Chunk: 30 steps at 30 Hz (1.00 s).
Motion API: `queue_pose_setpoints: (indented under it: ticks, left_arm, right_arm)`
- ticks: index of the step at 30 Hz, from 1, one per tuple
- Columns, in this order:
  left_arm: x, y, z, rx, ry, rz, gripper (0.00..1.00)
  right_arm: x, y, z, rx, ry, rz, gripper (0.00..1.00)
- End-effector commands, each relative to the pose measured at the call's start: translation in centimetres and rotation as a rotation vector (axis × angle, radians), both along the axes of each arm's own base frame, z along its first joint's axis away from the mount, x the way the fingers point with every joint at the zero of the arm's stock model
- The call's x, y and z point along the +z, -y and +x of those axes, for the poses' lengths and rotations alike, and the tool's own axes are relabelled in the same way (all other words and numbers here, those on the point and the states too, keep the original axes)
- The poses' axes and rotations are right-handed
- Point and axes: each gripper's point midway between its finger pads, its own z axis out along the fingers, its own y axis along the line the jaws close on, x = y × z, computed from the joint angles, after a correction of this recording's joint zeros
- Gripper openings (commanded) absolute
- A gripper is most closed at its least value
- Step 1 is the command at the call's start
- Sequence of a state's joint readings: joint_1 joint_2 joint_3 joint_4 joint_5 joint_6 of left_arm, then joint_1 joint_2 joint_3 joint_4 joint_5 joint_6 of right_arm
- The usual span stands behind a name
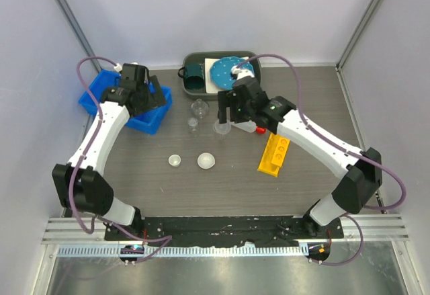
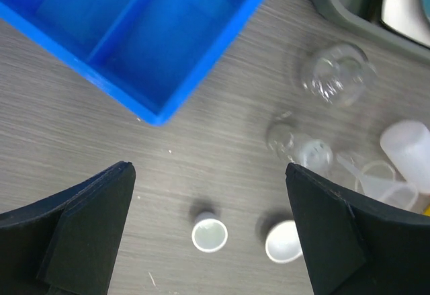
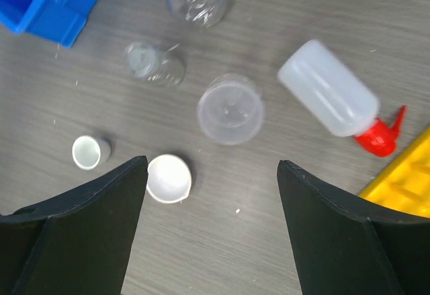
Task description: Organize the chemistry lab equipment
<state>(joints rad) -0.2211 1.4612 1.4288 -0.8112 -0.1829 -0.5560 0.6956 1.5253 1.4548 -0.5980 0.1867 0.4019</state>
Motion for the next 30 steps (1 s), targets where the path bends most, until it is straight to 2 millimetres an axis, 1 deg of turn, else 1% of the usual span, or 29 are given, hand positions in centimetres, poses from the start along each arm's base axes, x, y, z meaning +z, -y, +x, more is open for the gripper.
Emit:
queue_pose_setpoints:
  ticks: [1, 2, 4, 5, 7, 8, 9, 10, 11, 12, 13, 14, 15, 16, 18, 20, 21, 22, 23, 26, 29, 30]
  left_arm:
    - [-0.5, -1.9, 2.6, 0.011, -0.031, -0.045, 1.0]
    - [-0.4, -2.6, 3.4, 0.033, -0.026, -0.05, 1.0]
    - [-0.6, -3.1, 4.6, 0.049, -0.025, -0.058, 1.0]
    - [-1.0, -3.5, 5.8, 0.065, -0.031, -0.062, 1.0]
    - [-0.6, -4.0, 7.4, 0.081, -0.005, -0.062, 1.0]
    - [-1.6, -4.3, 8.3, 0.09, -0.024, -0.054, 1.0]
    - [-2.0, -4.4, 8.8, 0.092, -0.032, -0.048, 1.0]
    - [-1.5, -4.7, 9.7, 0.097, -0.018, -0.044, 1.0]
    - [-3.2, -5.0, 10.2, 0.105, -0.059, -0.029, 1.0]
    - [-3.4, -5.3, 10.7, 0.106, -0.061, -0.022, 1.0]
    - [-3.2, -5.7, 11.4, 0.113, -0.049, -0.021, 1.0]
    - [-4.2, -6.0, 12.1, 0.119, -0.062, -0.013, 1.0]
    - [-4.4, -6.3, 12.4, 0.119, -0.063, -0.005, 1.0]
    - [-4.3, -6.9, 12.9, 0.13, -0.055, -0.001, 1.0]
    - [-4.8, -7.1, 13.8, 0.126, -0.056, -0.003, 1.0]
    - [-5.0, -7.3, 14.2, 0.105, -0.06, 0.017, 1.0]
    - [-5.2, -7.3, 14.6, 0.094, -0.061, 0.028, 1.0]
    - [-5.2, -9.0, 14.6, 0.096, -0.065, 0.053, 1.0]
    - [-5.3, -9.3, 14.7, 0.089, -0.066, 0.068, 1.0]
    - [-5.7, -9.9, 14.8, 0.045, -0.073, 0.115, 1.0]
    - [-6.5, -10.4, 14.8, 0.025, -0.079, 0.105, 1.0]
    - [-7.0, -10.5, 14.7, 0.019, -0.088, 0.1, 1.0]
  right_arm:
    - [3.1, -2.4, 0.1, 0.026, 0.095, 0.043, 0.83]
    - [3.1, -2.5, 0.0, 0.028, 0.098, 0.045, 0.83]
    - [2.9, -2.5, -0.3, 0.033, 0.103, 0.056, 0.83]
    - [2.9, -2.6, -0.6, 0.04, 0.104, 0.068, 0.83]
    - [2.8, -2.6, -1.1, 0.045, 0.107, 0.084, 0.83]
    - [2.7, -2.6, -1.5, 0.052, 0.105, 0.088, 0.82]
    - [1.9, -2.5, -1.9, 0.054, 0.09, 0.08, 0.83]
    - [2.4, -2.4, -2.3, 0.054, 0.103, 0.1, 0.82]
    - [2.2, -2.3, -2.6, 0.058, 0.101, 0.103, 0.82]
    - [1.5, -2.1, -3.1, 0.059, 0.089, 0.1, 0.82]
    - [2.1, -2.0, -3.5, 0.059, 0.101, 0.122, 0.82]
    - [2.1, -1.9, -3.8, 0.063, 0.102, 0.129, 0.82]
    - [1.5, -1.7, -4.3, 0.066, 0.092, 0.125, 0.82]
    - [2.0, -1.5, -4.6, 0.067, 0.1, 0.137, 0.82]
    - [1.6, -1.2, -5.2, 0.071, 0.097, 0.134, 0.82]
    - [1.8, -0.8, -5.6, 0.073, 0.1, 0.136, 0.82]
    - [1.5, -0.6, -5.9, 0.076, 0.098, 0.132, 0.82]
    - [1.4, -0.5, -5.9, 0.073, 0.099, 0.128, 0.82]
    - [1.3, -0.3, -6.0, 0.074, 0.099, 0.125, 0.82]
    - [1.1, 0.2, -6.5, 0.076, 0.103, 0.117, 0.82]
    - [1.0, 0.6, -6.8, 0.079, 0.103, 0.115, 0.82]
    - [0.8, 0.6, -6.9, 0.082, 0.1, 0.113, 0.82]
